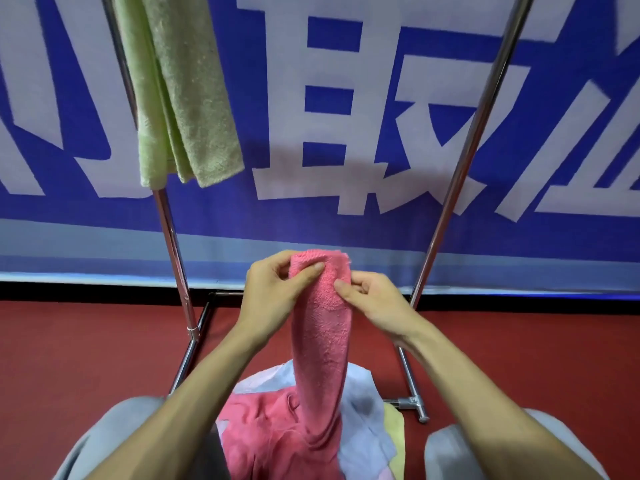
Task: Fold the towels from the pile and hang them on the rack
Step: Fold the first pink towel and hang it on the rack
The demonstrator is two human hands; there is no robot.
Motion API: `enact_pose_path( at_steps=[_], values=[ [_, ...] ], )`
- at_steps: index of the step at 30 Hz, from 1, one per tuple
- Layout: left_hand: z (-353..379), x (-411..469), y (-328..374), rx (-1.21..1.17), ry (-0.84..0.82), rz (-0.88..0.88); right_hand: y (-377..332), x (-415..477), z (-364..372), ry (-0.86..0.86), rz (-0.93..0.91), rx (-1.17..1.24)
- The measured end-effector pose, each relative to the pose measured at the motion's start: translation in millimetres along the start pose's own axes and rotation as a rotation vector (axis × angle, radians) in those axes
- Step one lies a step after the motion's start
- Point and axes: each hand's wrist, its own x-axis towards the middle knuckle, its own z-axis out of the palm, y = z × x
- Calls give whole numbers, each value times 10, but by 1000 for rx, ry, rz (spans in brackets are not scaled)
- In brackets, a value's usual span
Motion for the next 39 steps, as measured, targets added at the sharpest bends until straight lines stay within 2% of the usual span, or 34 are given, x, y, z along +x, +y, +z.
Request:
enact_pose_path(
  at_steps=[3, 10, 21, 26, 30, 33, 36, 39],
  values=[
    [-42, 13, 117, -3, 18, -2, -95, -51, 63, 117, -33, 9],
    [-68, 177, 793, -58, -31, 153, -869, -95, -18, 271, -195, -42],
    [-136, 405, 1739, 98, -117, 280, -1863, -250, -82, 316, -379, -100],
    [-95, 517, 2285, 129, -150, 388, -2410, -294, -167, 355, -478, -197],
    [-91, 593, 2790, 87, -121, 515, -2877, -292, -223, 374, -587, -118],
    [-133, 602, 2812, 124, -129, 520, -2919, -287, -208, 320, -578, -132],
    [-122, 571, 2617, 213, 37, 575, -2772, -265, -155, 274, -499, -156],
    [-77, 545, 2567, 122, 146, 571, -2787, -236, -122, 276, -550, -77]
  ],
)
